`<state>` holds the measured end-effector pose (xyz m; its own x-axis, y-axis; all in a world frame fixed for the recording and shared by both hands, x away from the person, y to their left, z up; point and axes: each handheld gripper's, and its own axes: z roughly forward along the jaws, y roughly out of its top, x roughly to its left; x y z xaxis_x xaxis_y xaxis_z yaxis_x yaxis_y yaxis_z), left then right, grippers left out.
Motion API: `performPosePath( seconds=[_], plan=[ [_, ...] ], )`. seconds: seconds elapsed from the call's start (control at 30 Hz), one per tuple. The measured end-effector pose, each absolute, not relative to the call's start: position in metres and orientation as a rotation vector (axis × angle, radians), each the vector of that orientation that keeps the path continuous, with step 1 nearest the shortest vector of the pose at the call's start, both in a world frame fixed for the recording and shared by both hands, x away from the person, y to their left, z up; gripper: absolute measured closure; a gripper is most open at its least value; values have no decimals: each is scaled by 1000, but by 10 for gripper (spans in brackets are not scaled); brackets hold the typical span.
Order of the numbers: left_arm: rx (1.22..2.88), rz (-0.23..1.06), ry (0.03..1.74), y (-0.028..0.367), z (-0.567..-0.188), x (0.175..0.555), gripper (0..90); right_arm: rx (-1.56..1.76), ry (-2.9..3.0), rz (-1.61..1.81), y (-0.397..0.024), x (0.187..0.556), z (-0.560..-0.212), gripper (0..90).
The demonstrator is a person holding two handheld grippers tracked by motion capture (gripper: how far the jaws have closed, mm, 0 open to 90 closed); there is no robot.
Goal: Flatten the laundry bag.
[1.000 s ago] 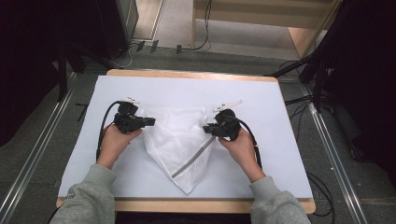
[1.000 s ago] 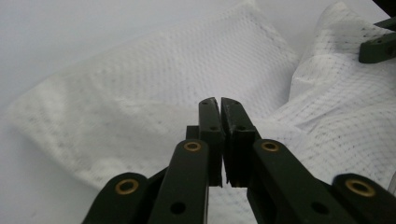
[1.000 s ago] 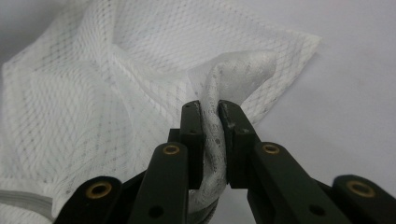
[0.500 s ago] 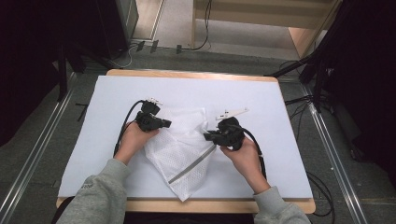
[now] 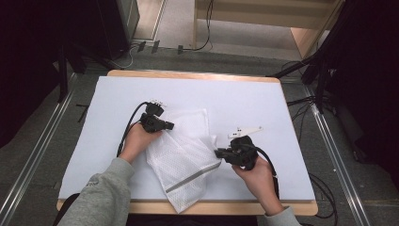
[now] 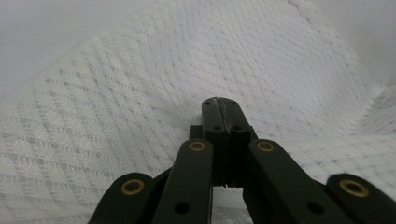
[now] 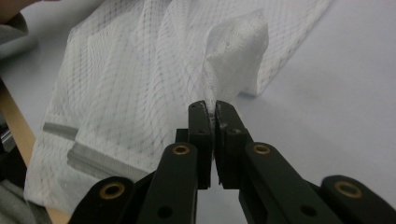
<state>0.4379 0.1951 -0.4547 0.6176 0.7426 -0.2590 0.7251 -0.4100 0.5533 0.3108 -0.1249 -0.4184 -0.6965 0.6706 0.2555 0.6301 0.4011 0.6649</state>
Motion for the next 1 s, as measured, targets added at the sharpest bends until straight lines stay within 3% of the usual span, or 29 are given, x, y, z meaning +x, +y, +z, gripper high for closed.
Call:
performPosePath(
  seconds=[0.27,0.4,0.5,0.7,0.9,1.0],
  plan=[
    [2188,47,1150,198,-456,438,900,1184,2656,1165,-124,295,-426,895],
    [2164,34,1157,201,-448,436,891,1140,2593,1214,-128,300,-421,752],
    [2145,50,1143,205,-439,431,877,1131,2550,1254,-133,302,-415,724],
    [2116,103,1149,227,-420,410,810,1107,2446,1311,-143,321,-401,691],
    [2066,105,1215,254,-414,388,731,1128,2462,1287,-130,351,-415,638],
    [2050,104,1249,262,-414,377,620,1122,2467,1280,-124,368,-423,629]
  ],
)
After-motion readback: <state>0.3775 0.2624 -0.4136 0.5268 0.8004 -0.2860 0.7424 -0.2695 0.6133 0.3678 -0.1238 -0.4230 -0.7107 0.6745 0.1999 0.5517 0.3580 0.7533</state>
